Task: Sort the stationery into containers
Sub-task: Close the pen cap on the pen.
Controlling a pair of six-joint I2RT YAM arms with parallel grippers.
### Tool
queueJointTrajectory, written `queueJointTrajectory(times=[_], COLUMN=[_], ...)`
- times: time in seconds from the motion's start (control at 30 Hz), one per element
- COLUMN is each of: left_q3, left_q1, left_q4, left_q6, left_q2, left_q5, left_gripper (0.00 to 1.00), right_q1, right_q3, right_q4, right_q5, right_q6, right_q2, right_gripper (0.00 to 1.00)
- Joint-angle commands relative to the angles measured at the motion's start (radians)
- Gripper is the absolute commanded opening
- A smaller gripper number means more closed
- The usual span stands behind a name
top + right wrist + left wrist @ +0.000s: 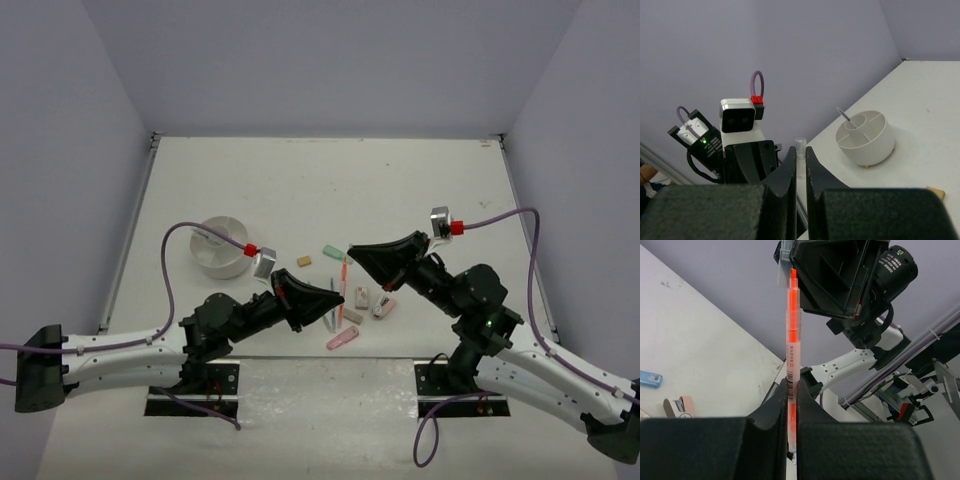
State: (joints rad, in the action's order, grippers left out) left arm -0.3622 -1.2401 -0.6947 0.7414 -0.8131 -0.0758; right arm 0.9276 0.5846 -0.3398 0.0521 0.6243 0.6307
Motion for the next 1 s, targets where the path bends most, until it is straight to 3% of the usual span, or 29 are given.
queueJointTrajectory(times=[0.0,0.97], left_q3=[0.006,0.012], left_q1=[-0.004,-0.004], left_q4=[-0.075,-0.046], left_q6=[0.015,0.024], left_q2=[-0.015,-0.016], left_q5=[0.022,0.029], left_gripper=[0.0,0.0], right_q1=[0.001,-0.001], right_q3=[0.014,0.034], right_q4=[-0.064,-0.035], right_q5=[0.029,0.019], right_q6=[-0.012,-0.026], right_q2=[0.001,-0.038], right_gripper=[0.0,0.0])
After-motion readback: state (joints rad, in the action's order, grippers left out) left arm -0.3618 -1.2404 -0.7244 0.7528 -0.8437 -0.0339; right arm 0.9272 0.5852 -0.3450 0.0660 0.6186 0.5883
